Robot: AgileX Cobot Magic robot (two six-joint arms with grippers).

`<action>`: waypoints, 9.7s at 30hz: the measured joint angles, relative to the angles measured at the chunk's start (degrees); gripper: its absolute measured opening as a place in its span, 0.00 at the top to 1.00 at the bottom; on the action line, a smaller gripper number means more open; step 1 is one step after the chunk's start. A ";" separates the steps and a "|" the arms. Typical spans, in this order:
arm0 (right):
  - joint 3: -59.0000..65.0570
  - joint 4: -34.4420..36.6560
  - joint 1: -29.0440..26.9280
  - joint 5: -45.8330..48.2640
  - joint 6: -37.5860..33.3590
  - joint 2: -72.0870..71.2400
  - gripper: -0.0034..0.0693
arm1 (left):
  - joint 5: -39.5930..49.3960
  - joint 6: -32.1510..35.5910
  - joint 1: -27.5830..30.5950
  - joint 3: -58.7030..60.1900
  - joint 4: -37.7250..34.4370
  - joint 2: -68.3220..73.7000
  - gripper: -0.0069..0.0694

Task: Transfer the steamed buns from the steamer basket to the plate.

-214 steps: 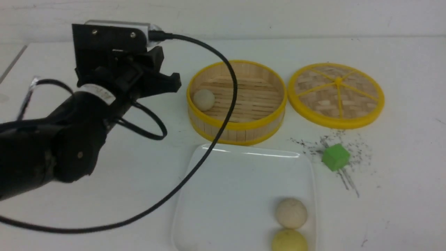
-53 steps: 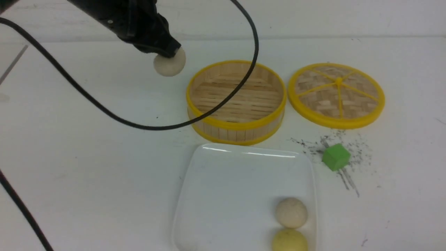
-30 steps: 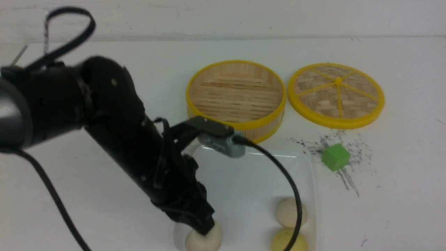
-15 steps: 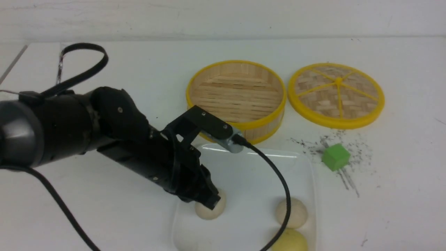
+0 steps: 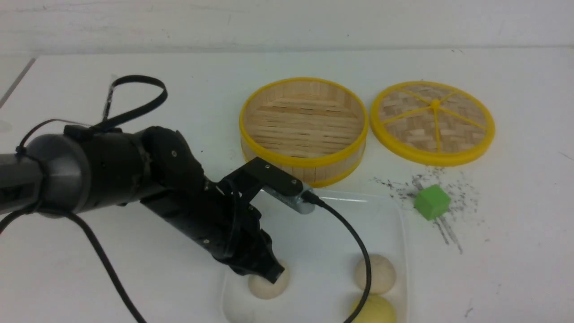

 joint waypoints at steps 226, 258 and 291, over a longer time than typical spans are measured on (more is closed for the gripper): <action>32.53 0.37 -9.35 -43.84 1.39 0.29 0.62 | -40.75 10.54 15.89 33.06 -16.41 -69.36 0.51; 32.53 0.37 -9.35 -43.79 1.39 0.29 0.62 | -41.15 17.09 15.89 33.06 -33.90 -69.36 0.74; 32.53 0.35 -9.37 -43.79 1.33 0.29 0.62 | -33.72 -43.80 15.89 33.06 29.28 -69.36 0.73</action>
